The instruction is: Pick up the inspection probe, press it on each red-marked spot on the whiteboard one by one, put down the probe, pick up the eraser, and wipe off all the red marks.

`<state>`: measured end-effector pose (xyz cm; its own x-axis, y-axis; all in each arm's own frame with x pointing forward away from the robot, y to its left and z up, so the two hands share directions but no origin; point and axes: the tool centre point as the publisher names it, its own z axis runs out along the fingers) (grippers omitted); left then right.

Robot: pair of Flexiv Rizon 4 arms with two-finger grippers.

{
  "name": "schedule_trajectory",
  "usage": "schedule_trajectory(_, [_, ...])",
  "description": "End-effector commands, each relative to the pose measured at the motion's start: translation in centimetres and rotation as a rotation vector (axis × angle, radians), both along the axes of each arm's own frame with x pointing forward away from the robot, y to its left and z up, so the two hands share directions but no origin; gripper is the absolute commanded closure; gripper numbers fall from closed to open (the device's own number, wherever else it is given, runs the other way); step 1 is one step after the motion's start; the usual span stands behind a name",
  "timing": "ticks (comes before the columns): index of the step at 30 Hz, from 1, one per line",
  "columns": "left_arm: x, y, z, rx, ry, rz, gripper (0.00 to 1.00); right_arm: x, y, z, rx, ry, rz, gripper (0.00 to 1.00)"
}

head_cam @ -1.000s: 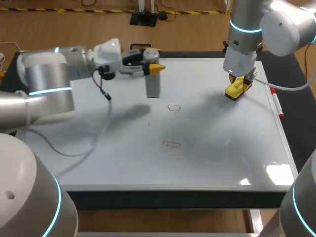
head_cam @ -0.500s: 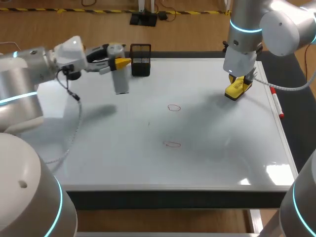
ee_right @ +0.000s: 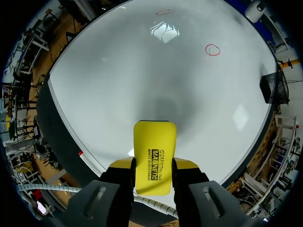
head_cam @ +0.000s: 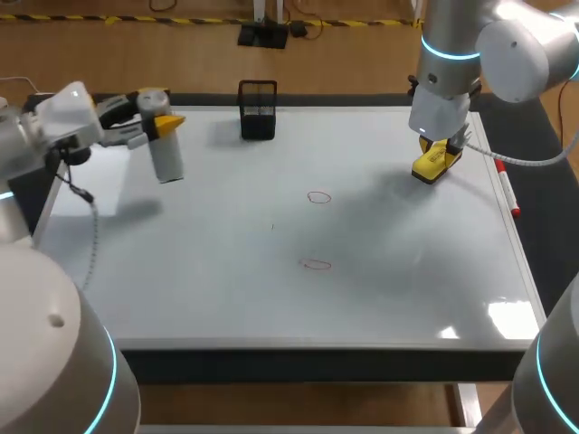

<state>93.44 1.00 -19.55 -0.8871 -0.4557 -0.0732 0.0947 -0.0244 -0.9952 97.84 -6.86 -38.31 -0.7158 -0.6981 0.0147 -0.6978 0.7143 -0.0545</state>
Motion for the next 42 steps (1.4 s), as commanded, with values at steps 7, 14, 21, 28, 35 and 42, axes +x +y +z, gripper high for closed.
schedule_trajectory(7, [-0.7,2.4,0.5,0.004,-0.012,0.021,1.00,0.1,0.0,0.1,-0.003,0.001,0.001,1.00])
schedule_trajectory(14, [-0.7,2.4,0.5,0.004,-0.012,0.021,1.00,0.1,0.0,0.1,-0.003,0.001,0.001,1.00])
schedule_trajectory(21, [-0.7,2.4,0.5,0.004,-0.012,0.021,1.00,-0.1,3.0,0.6,-0.016,-0.007,0.074,1.00])
schedule_trajectory(28, [-0.7,2.4,0.5,0.004,-0.012,0.021,1.00,-0.7,8.2,0.6,-0.016,-0.006,0.212,1.00])
schedule_trajectory(35, [-0.7,2.4,0.5,0.004,-0.012,0.021,1.00,-2.2,14.2,0.3,-0.018,-0.005,0.364,1.00])
schedule_trajectory(42, [-0.7,2.4,0.5,0.004,-0.012,0.021,1.00,-3.9,19.9,0.2,-0.033,-0.026,0.522,1.00])
